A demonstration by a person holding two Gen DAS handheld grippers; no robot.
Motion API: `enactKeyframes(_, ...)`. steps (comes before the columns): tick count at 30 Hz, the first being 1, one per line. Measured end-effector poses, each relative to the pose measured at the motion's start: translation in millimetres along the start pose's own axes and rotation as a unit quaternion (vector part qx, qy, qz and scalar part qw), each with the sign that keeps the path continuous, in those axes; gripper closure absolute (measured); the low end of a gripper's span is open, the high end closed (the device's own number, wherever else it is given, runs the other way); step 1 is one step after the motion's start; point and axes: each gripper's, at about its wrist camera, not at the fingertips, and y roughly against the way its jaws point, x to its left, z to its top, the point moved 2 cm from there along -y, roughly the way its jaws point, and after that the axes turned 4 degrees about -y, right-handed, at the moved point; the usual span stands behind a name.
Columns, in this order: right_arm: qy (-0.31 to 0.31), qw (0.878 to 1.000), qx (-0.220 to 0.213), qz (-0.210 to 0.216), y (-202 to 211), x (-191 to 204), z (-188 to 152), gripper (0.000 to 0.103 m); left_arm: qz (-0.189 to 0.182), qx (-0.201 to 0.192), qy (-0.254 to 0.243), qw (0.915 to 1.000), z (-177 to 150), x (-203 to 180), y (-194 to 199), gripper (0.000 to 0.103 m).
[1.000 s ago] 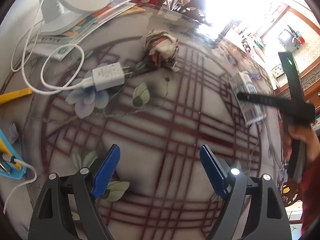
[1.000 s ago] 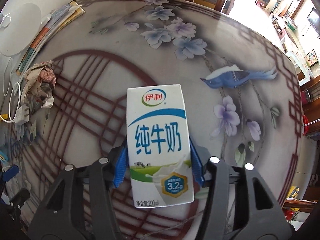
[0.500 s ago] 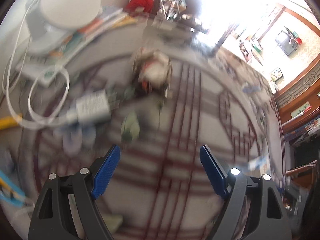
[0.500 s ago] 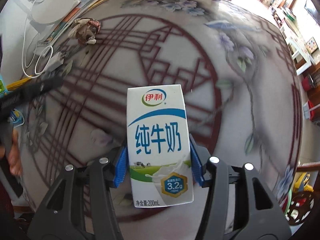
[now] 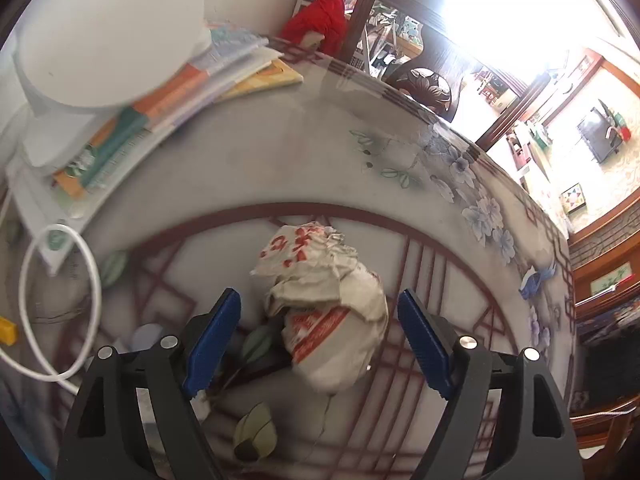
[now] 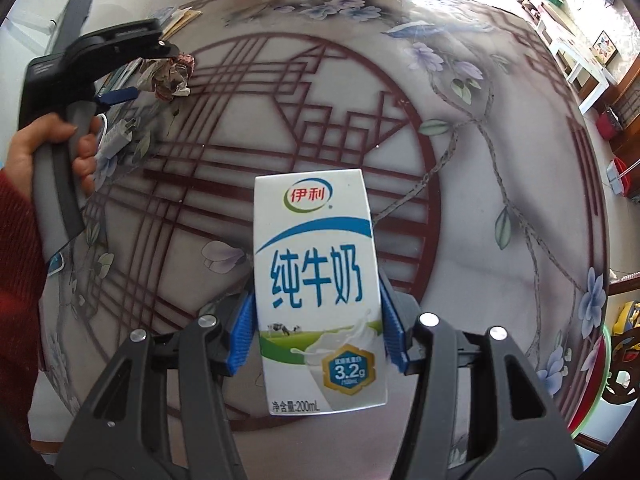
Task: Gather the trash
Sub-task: 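Grasp the white milk carton with the right gripper while the left grasps the crumpled paper bag, then carry the milk carton with the right gripper while the left carries the paper bag to the bucket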
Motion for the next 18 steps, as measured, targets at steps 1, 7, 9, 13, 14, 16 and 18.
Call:
enactKeyframes(1,0.000,1.000,-0.002,-0.001,1,1,1,0.051,0.001,0.003,0.000,1.0000,0,0,-3,0.032)
enactKeyframes(7,0.002,1.000,-0.010,-0.006,7,4,3,0.051,-0.019,0.011,-0.009,0.9997,-6,-2,-9,0.065)
enactKeyframes(9,0.001,1.000,-0.009,-0.006,9,5,1,0.051,-0.024,0.010,-0.016,0.9995,-11,-3,-7,0.070)
enactKeyframes(13,-0.002,1.000,-0.008,-0.005,10,6,-2,0.051,-0.034,0.009,-0.013,0.9993,-25,2,6,0.072)
enactKeyframes(14,-0.004,1.000,-0.009,-0.006,11,6,-3,0.051,-0.036,0.006,-0.013,0.9993,-29,3,10,0.072)
enactKeyframes(16,-0.005,1.000,-0.011,-0.005,14,8,-5,0.051,-0.037,0.001,-0.018,0.9991,-39,5,23,0.072)
enactKeyframes(18,-0.005,1.000,-0.013,-0.004,16,10,-7,0.051,-0.037,-0.003,-0.027,0.9989,-52,6,37,0.072)
